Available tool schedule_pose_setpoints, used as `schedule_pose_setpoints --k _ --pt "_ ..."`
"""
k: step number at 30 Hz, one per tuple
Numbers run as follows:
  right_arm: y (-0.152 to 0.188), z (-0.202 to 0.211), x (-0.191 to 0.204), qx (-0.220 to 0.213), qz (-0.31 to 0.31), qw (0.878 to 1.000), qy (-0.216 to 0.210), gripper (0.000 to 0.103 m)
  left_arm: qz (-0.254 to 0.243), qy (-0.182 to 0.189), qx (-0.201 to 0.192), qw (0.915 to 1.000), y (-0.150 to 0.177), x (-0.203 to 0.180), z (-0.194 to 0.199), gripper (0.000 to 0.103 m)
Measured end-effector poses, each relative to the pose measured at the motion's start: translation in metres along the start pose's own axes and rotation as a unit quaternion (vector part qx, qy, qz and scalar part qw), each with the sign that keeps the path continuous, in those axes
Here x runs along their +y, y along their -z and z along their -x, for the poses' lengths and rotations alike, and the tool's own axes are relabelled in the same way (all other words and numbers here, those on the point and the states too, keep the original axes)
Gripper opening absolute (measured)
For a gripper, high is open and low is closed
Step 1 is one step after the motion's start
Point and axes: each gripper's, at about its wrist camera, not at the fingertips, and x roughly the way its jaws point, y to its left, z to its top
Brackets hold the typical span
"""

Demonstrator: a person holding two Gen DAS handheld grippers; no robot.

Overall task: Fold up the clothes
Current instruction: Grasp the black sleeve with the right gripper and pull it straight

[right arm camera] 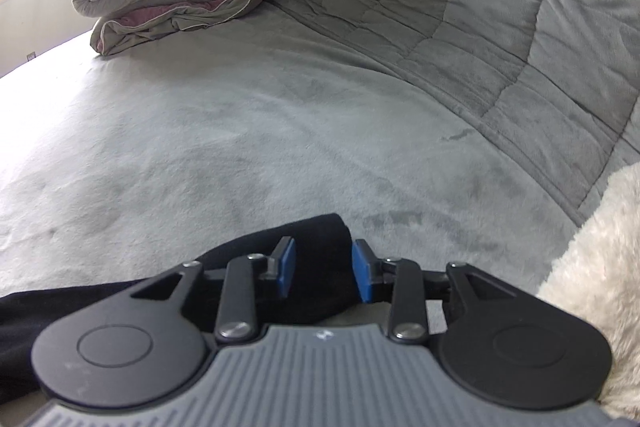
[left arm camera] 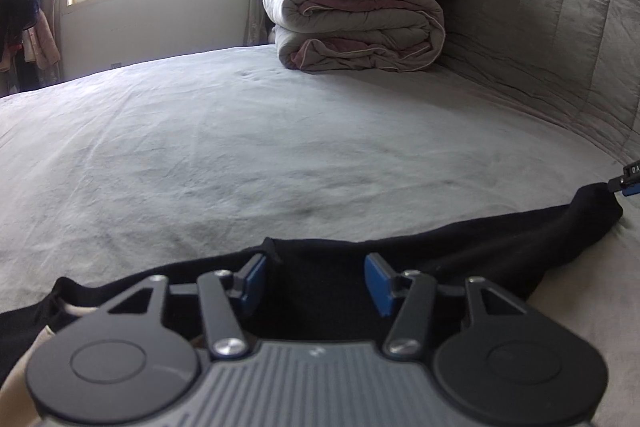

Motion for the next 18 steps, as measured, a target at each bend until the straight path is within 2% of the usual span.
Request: schedule_pose_setpoints --k 3,6,9,11,12,18 --pt "0.011 0.010 -0.007 0.007 -0.030 0.999 -0.020 0.035 -0.023 -0.004 -0.006 0.9997 0.006 -0.008 0.007 0.059" --pt "0.025 0.016 -0.013 0.014 -0.060 0.997 -0.043 0.035 -0.037 -0.038 -0.003 0.9986 0.005 -0.001 -0.003 0.059" --pt "0.035 0.019 -0.014 0.019 -0.068 0.996 -0.057 0.035 0.014 -0.078 0.000 0.9968 -0.001 0.021 -0.009 0.059" --pt "0.041 0.017 -0.015 0.021 -0.079 0.994 -0.069 0.035 0.042 -0.078 -0.001 0.9961 -0.004 0.029 -0.004 0.059" --pt "0.044 0.016 -0.017 0.023 -0.087 0.993 -0.077 0.035 0.040 -0.075 -0.005 0.9964 -0.004 0.027 0.001 0.059" --pt "0.055 0.008 -0.020 0.005 -0.117 0.988 -0.103 0.038 -0.053 -0.045 -0.038 0.9968 0.004 -0.014 0.028 0.059"
